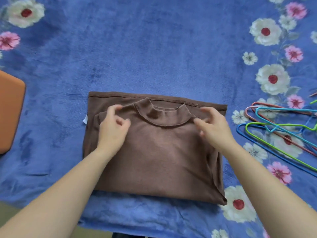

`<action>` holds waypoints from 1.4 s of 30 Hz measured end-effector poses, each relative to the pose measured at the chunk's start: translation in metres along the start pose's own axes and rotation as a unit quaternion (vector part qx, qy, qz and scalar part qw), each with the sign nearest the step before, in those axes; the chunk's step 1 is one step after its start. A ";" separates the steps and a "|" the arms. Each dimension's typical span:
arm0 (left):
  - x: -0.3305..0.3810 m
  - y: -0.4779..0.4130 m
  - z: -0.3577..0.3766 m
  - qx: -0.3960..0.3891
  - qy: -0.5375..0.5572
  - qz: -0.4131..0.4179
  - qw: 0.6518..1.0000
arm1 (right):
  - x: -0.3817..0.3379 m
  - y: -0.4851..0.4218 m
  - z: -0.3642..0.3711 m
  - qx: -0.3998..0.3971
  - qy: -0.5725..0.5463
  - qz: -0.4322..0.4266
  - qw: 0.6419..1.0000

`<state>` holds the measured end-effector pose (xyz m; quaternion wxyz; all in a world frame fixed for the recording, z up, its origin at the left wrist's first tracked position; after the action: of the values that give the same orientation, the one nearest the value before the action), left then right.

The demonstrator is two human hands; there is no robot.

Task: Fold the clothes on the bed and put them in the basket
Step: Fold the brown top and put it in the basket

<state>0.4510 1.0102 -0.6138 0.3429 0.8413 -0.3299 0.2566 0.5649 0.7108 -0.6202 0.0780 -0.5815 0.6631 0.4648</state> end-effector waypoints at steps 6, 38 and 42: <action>0.033 -0.050 0.032 -0.021 -0.009 -0.004 1.000 | -0.018 -0.033 0.027 0.010 0.044 -0.007 0.999; 0.039 0.149 0.194 -0.136 -0.303 0.232 0.914 | 0.051 -0.040 -0.059 0.099 0.113 -0.043 0.988; 0.055 0.195 0.234 -0.225 -0.274 0.293 0.888 | 0.079 -0.034 -0.055 0.113 0.005 0.089 0.990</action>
<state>0.3920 0.7079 -0.6464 0.3282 0.6439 -0.6907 0.0241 0.5927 0.6205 -0.6583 0.0982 -0.5098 0.7608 0.3893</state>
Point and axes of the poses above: each hand's wrist, its own y-axis away from the middle knuckle, its own z-axis out of the palm, x = y × z, the point moved 9 cm from there along -y, towards the middle knuckle, and after that the axes turned 2 degrees about -x, right-handed, at the moved point
